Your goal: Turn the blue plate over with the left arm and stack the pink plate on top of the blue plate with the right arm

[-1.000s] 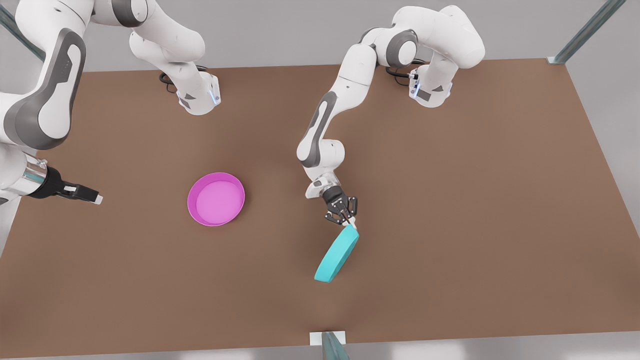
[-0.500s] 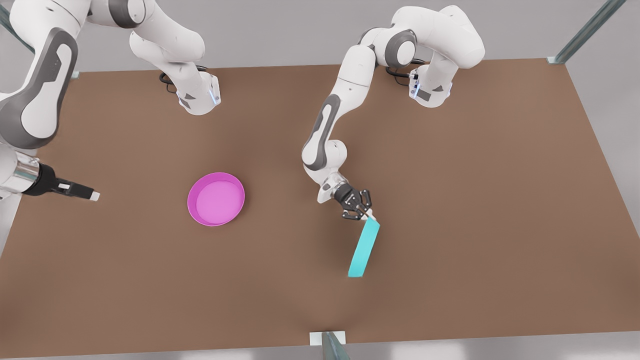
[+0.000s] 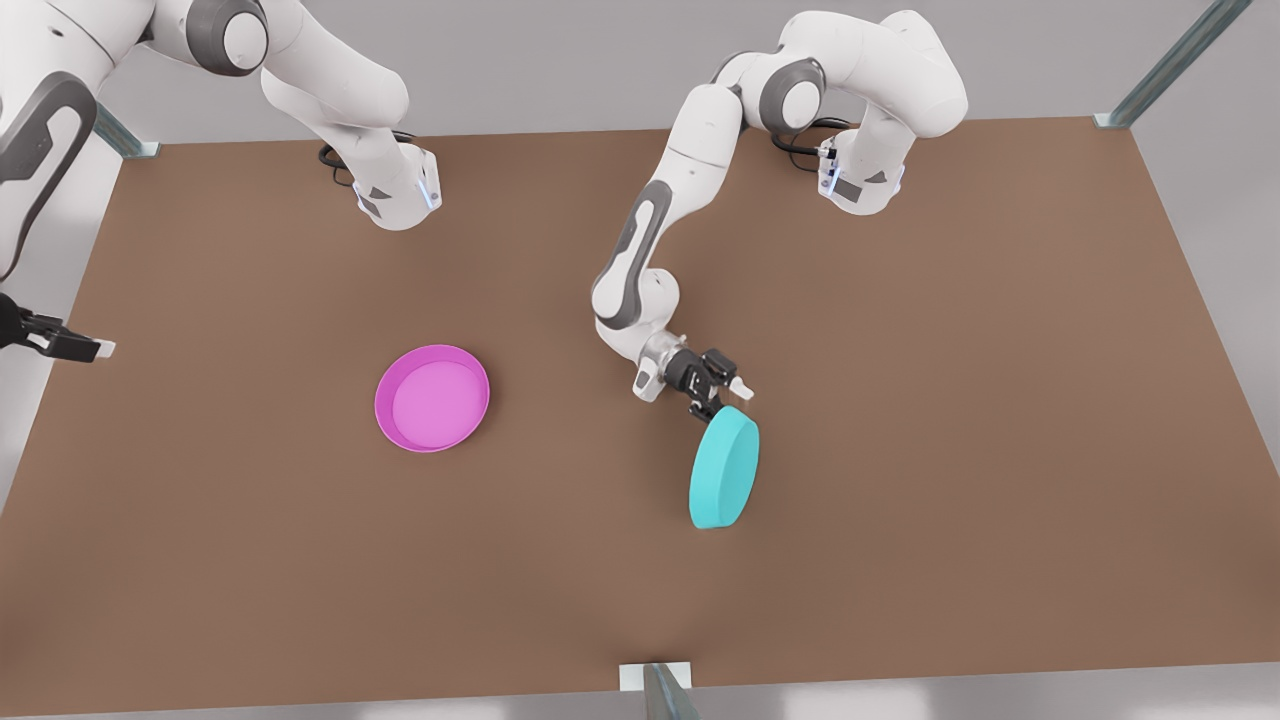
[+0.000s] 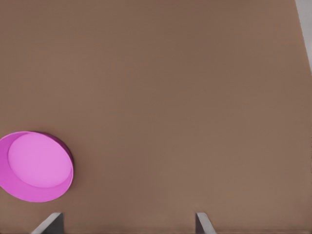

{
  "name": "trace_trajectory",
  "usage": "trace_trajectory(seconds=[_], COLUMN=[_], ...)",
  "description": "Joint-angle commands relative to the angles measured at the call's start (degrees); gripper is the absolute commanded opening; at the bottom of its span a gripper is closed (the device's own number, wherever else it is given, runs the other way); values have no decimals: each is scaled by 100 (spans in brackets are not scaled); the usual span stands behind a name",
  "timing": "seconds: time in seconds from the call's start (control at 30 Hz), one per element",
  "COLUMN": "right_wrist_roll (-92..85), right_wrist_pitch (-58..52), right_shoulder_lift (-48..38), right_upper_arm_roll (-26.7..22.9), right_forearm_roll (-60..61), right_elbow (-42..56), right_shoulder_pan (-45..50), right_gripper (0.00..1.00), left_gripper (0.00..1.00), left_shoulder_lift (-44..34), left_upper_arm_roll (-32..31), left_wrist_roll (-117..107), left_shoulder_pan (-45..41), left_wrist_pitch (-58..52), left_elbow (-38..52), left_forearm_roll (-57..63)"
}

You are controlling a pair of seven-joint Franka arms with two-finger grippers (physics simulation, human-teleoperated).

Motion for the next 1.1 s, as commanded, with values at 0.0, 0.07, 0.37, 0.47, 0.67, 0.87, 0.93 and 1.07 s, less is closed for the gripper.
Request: trace_trajectory(seconds=[0.0, 0.07, 0.37, 0.47, 0.67, 0.87, 0.93, 1.07], right_wrist_roll=[-148, -139, -288, -1228, -1932, -2055, -2047, -2038], right_wrist_pitch=[-111, -137, 320, -14, 2463, 5522, 6375, 7797], right_shoulder_lift=[11, 28, 652, 889, 1285, 169, 142, -130], right_upper_arm_roll=[-3, -3, 393, 384, 322, 577, 928, 1675], right_forearm_roll=[-47, -47, -538, -672, 656, 2045, 2317, 2651], right_elbow=[3, -24, 161, 126, -1508, -4637, -5148, -6052], right_shoulder_pan=[-4, -83, 1420, 1376, -294, -100, -100, -4], right_gripper=[100, 100, 100, 100, 100, 100, 100, 100], left_gripper=[100, 100, 100, 100, 100, 100, 100, 100], left_shoulder_lift=[1, -95, -3629, -3646, -4833, -4956, -4789, -4780], left_upper_arm_roll=[-192, -667, -817, -860, -4042, -4051, -4069, -3805], left_wrist_roll=[3995, 4170, 6024, 5998, 5471, 5375, 4803, 6561], left_shoulder_pan=[-35, -9, 3917, 5254, 7743, 7743, 7743, 7752], left_wrist_pitch=[-634, -1179, -3615, -3254, -494, -679, -626, -346], left_elbow=[317, 1459, 3676, 3667, 828, 837, 898, 916], left_forearm_roll=[-261, -1957, -6679, -7399, -6881, -6890, -6934, -6793])
